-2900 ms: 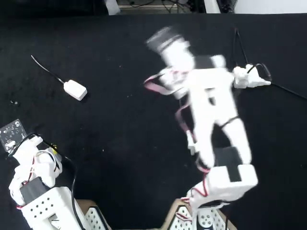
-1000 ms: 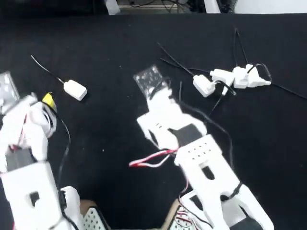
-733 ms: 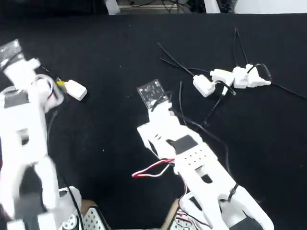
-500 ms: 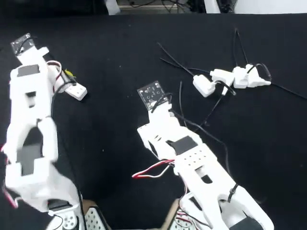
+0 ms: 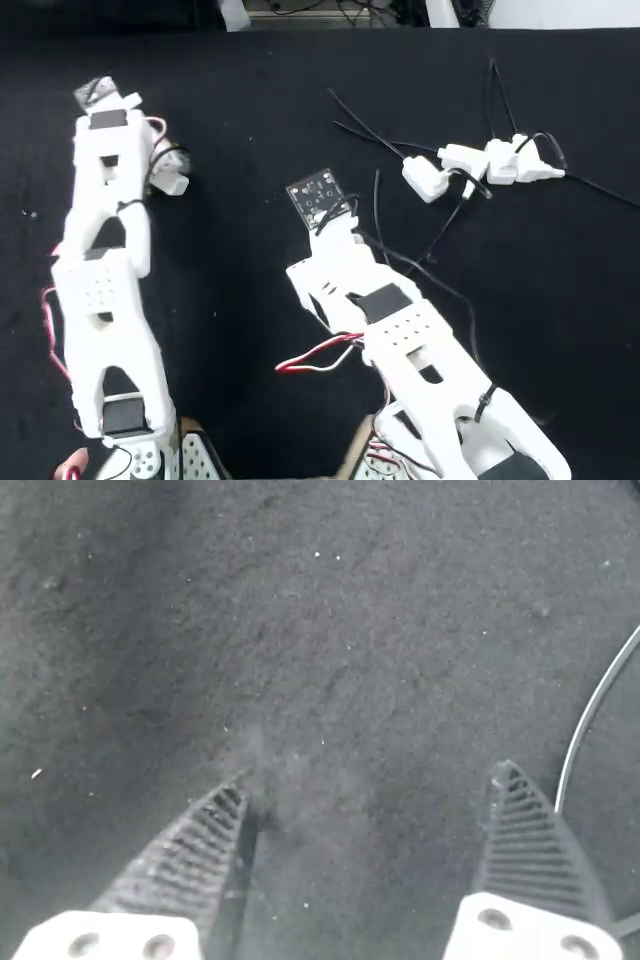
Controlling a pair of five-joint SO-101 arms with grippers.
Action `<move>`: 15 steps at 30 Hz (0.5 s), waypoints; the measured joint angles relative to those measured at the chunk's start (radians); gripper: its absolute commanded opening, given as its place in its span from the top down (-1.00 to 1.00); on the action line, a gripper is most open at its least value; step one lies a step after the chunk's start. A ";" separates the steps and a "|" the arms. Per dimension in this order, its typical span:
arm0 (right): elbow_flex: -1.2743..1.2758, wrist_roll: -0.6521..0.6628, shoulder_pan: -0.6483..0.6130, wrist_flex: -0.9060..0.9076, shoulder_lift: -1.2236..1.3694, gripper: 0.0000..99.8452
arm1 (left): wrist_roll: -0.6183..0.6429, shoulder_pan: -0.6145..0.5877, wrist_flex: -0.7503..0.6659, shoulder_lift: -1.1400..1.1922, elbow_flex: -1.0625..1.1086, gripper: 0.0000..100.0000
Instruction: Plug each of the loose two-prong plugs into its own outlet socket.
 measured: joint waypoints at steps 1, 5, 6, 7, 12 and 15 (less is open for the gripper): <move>0.000 0.000 0.000 0.000 0.000 0.36 | 0.006 0.008 0.014 0.034 -0.041 0.45; 0.000 0.000 0.000 0.000 0.000 0.36 | 0.051 0.006 0.104 0.140 -0.212 0.54; 0.000 0.000 0.000 -0.002 0.000 0.36 | 0.054 0.006 0.133 0.164 -0.256 0.63; 0.000 0.000 0.000 -0.002 0.000 0.36 | 0.054 0.006 0.166 0.186 -0.299 0.75; 0.000 0.000 0.000 -0.002 0.000 0.36 | -0.006 0.008 0.419 0.245 -0.496 0.95; 0.000 0.000 0.000 -0.002 0.000 0.36 | -0.058 0.006 0.479 0.249 -0.526 0.94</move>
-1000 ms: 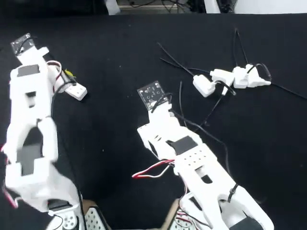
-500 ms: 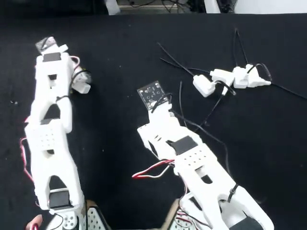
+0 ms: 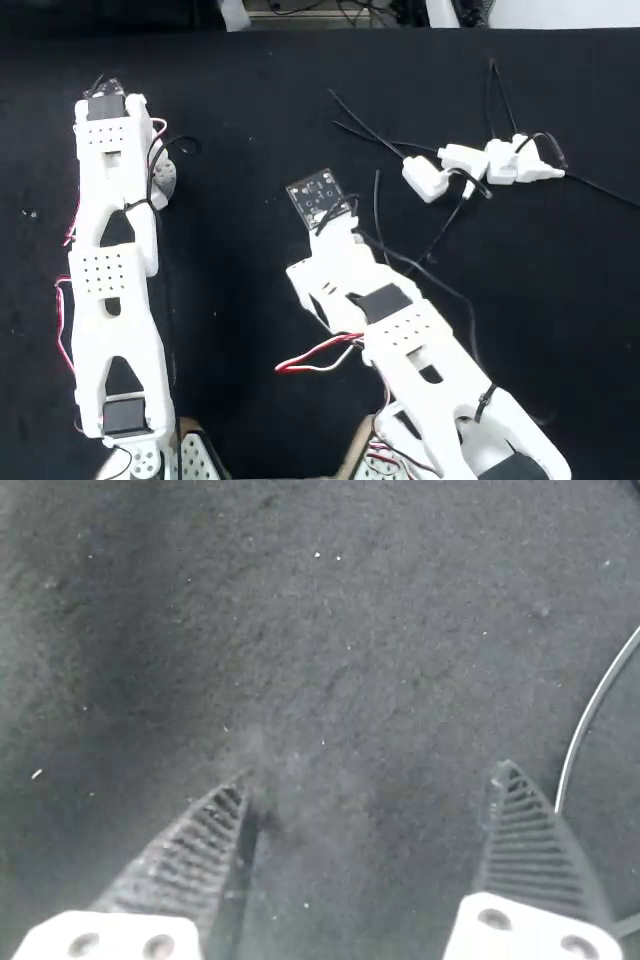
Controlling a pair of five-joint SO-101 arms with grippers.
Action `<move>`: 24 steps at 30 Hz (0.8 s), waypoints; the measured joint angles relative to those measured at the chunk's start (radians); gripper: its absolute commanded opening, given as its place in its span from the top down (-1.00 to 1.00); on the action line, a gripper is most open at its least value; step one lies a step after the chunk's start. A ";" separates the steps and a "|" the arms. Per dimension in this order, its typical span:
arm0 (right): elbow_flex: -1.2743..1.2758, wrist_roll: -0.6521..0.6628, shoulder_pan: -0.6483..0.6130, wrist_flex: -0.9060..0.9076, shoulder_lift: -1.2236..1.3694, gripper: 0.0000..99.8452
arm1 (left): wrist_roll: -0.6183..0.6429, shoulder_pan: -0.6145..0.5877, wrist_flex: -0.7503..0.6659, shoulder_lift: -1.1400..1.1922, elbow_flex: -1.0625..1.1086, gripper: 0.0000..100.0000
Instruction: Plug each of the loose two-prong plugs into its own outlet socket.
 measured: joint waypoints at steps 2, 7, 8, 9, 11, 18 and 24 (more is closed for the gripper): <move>0.000 0.000 0.000 0.000 0.000 0.36 | -0.026 0.000 0.014 0.000 0.003 0.94; 0.000 -0.002 0.000 0.000 0.000 0.36 | -0.106 0.000 0.017 -0.120 0.216 0.94; 0.000 -0.003 0.000 0.000 0.000 0.36 | -0.121 0.002 0.017 -0.166 0.298 0.94; 0.000 -0.003 0.000 0.000 0.000 0.36 | -0.137 0.009 0.017 -0.218 0.385 0.94; 0.000 -0.003 0.020 -0.006 0.000 0.36 | -0.167 0.038 0.009 -0.336 0.577 0.94; 0.000 -0.094 0.135 -0.018 0.000 0.36 | -0.259 0.175 -0.256 -0.911 1.266 0.94; 0.000 -0.130 0.198 -0.018 0.000 0.36 | -0.265 0.336 -0.535 -1.402 1.838 0.68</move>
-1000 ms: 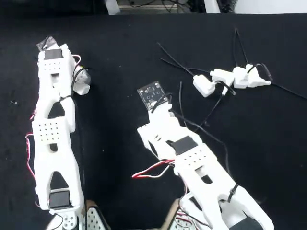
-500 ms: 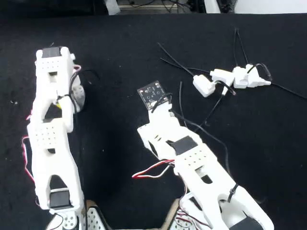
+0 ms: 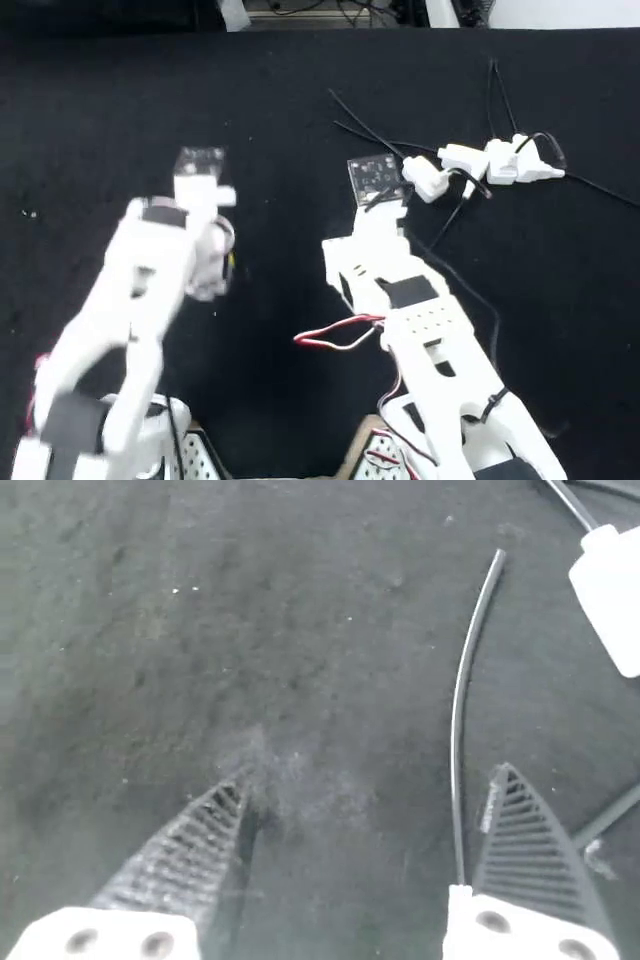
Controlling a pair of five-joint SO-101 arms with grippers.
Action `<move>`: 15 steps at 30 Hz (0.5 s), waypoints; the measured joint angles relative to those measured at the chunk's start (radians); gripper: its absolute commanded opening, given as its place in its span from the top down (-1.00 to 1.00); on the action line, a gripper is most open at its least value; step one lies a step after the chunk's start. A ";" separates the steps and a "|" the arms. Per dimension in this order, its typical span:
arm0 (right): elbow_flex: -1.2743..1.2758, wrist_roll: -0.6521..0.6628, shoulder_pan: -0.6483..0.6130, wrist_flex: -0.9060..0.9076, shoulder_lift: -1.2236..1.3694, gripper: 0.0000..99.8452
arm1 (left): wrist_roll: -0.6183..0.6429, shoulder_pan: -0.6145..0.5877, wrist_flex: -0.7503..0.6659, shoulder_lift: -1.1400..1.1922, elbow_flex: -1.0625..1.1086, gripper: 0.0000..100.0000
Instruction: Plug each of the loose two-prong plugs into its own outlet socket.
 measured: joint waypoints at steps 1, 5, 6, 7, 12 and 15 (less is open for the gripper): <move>0.000 -0.003 0.003 0.000 0.000 0.36 | 0.000 0.023 -0.020 -0.064 0.066 0.62; 0.000 -0.003 0.008 0.000 0.000 0.36 | 0.000 0.081 -0.043 -0.284 0.261 0.49; 0.000 -0.003 0.008 0.000 0.000 0.36 | 0.000 0.081 -0.043 -0.330 0.287 0.49; 0.000 -0.003 0.008 0.000 0.000 0.36 | 0.000 0.083 -0.043 -0.373 0.311 0.49; 0.000 -0.003 0.008 0.000 0.000 0.36 | 0.000 0.051 -0.049 -0.545 0.385 0.48; 0.000 -0.003 0.008 0.000 0.000 0.36 | -0.005 -0.032 -0.066 -0.611 0.394 0.48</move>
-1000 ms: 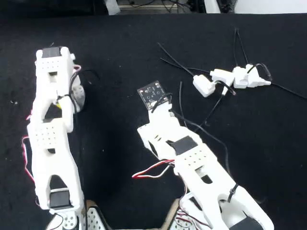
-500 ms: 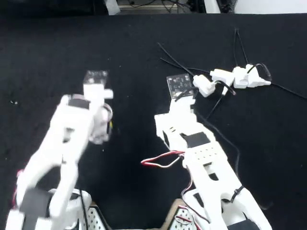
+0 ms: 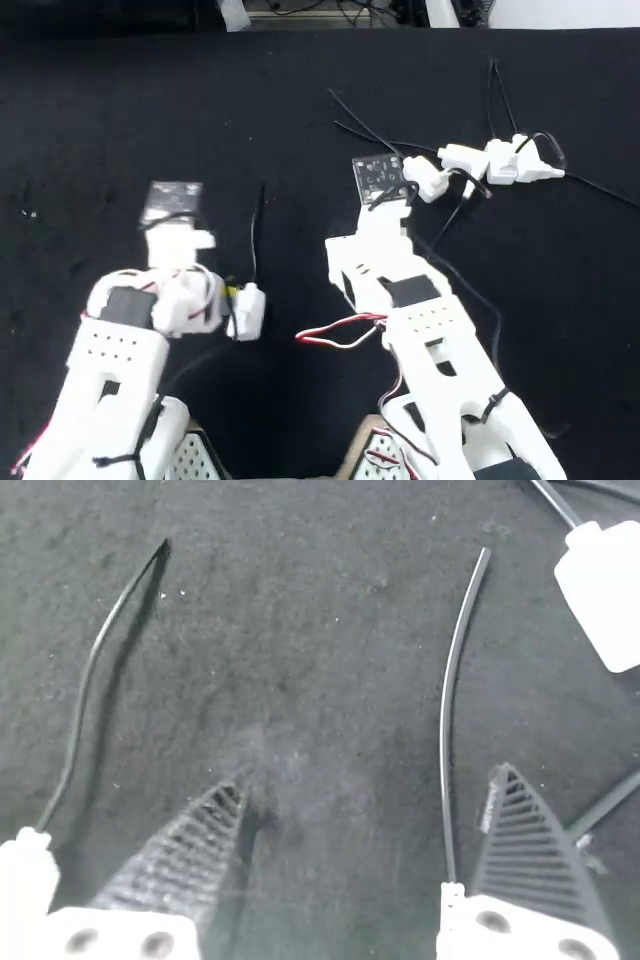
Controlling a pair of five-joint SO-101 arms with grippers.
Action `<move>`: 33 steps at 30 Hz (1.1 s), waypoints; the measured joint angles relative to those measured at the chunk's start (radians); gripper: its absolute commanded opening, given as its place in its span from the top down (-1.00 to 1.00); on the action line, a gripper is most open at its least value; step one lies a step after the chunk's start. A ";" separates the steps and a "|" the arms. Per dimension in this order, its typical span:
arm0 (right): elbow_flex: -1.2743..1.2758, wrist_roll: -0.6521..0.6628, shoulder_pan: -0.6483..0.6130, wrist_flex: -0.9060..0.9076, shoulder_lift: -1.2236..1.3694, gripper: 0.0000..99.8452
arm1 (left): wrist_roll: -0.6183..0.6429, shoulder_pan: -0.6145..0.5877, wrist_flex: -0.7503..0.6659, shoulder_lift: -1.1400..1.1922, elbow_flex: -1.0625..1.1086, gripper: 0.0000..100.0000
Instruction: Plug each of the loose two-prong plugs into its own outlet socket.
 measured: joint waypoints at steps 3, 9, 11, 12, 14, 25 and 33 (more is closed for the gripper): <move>0.000 0.000 0.000 0.000 0.000 0.36 | -0.017 -0.089 -0.060 -0.021 0.038 0.49; 0.000 0.000 0.000 0.000 0.000 0.36 | -0.153 -0.118 -0.259 0.026 0.155 0.48; 0.000 0.000 0.000 0.000 0.000 0.36 | -0.153 -0.071 -0.273 0.044 0.155 0.48; 0.000 0.000 0.000 0.000 0.000 0.36 | -0.155 -0.038 -0.273 0.049 0.155 0.48; 0.000 0.000 0.000 0.000 0.000 0.36 | -0.155 0.028 -0.273 0.058 0.155 0.49; 0.000 0.000 0.000 0.000 0.000 0.36 | -0.095 0.123 -0.430 0.060 0.204 0.48; 0.000 0.000 0.000 0.000 0.000 0.36 | -0.256 -0.046 -0.399 0.083 0.285 0.48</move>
